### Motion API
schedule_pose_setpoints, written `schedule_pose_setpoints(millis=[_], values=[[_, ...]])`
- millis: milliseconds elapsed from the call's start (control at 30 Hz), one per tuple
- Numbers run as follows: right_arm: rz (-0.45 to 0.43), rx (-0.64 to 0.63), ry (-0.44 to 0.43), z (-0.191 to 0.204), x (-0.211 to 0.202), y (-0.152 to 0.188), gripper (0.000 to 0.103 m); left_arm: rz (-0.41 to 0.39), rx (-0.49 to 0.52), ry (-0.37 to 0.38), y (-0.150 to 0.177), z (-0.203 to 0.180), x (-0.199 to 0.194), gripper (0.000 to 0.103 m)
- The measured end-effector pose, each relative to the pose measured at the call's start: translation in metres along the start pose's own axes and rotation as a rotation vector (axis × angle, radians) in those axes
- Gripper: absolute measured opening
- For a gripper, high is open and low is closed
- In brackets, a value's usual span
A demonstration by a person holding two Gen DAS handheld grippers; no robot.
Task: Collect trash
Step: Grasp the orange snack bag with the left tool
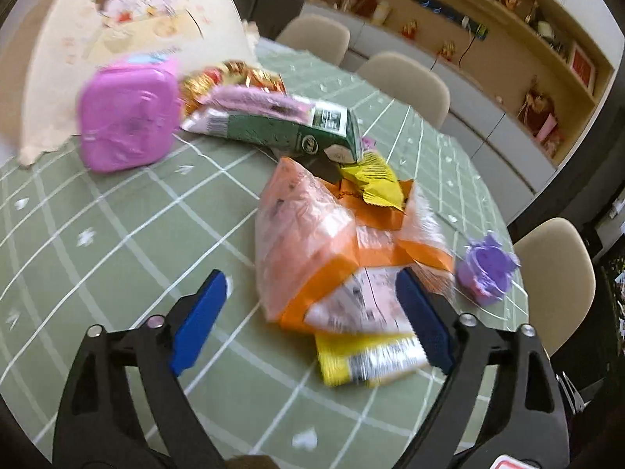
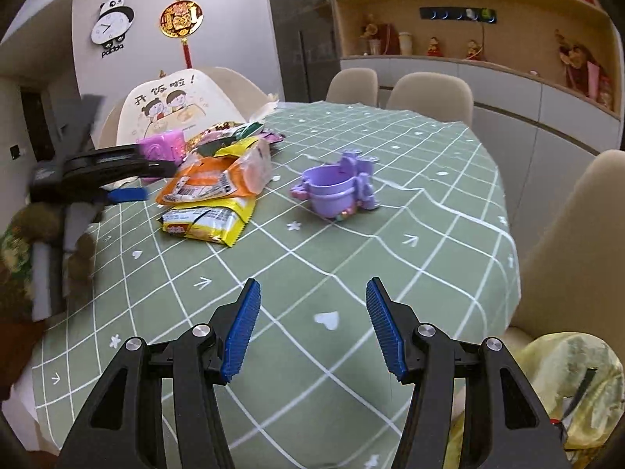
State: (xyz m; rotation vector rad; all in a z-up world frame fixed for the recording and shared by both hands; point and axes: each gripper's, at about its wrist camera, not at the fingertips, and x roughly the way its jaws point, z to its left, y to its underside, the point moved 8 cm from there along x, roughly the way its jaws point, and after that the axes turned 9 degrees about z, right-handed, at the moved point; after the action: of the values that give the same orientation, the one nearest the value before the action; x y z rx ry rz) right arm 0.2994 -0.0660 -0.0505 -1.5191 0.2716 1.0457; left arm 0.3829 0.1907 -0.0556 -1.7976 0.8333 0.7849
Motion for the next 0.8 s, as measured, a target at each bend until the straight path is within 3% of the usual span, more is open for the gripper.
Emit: schedule_pose_setpoints(millis=[67, 167, 300, 400, 600, 700, 800], values=[[0.009, -0.012, 0.002, 0.004, 0.001, 0.000, 0.053, 0.018, -0.018, -0.007, -0.006, 0.002, 0.012, 0.079], [0.016, -0.037, 0.025, 0.007, 0.001, -0.001, 0.053, 0.035, -0.041, 0.016, -0.009, 0.006, 0.020, 0.052], [0.021, -0.025, 0.011, 0.011, 0.004, -0.006, 0.053, 0.000, -0.034, 0.027, 0.001, 0.011, 0.001, 0.041], [0.028, -0.019, -0.024, 0.020, 0.009, -0.010, 0.053, -0.040, -0.048, 0.032, 0.012, 0.024, -0.025, 0.039], [0.054, -0.068, -0.073, 0.050, 0.028, -0.023, 0.053, -0.202, -0.134, -0.074, 0.033, 0.071, -0.079, 0.040], [0.062, -0.082, -0.090, 0.066, 0.037, -0.028, 0.053, -0.267, -0.204, -0.120, 0.038, 0.094, -0.091, 0.040], [0.064, -0.105, -0.105, 0.082, 0.040, -0.033, 0.053, -0.288, -0.241, -0.116, 0.039, 0.107, -0.094, 0.040]])
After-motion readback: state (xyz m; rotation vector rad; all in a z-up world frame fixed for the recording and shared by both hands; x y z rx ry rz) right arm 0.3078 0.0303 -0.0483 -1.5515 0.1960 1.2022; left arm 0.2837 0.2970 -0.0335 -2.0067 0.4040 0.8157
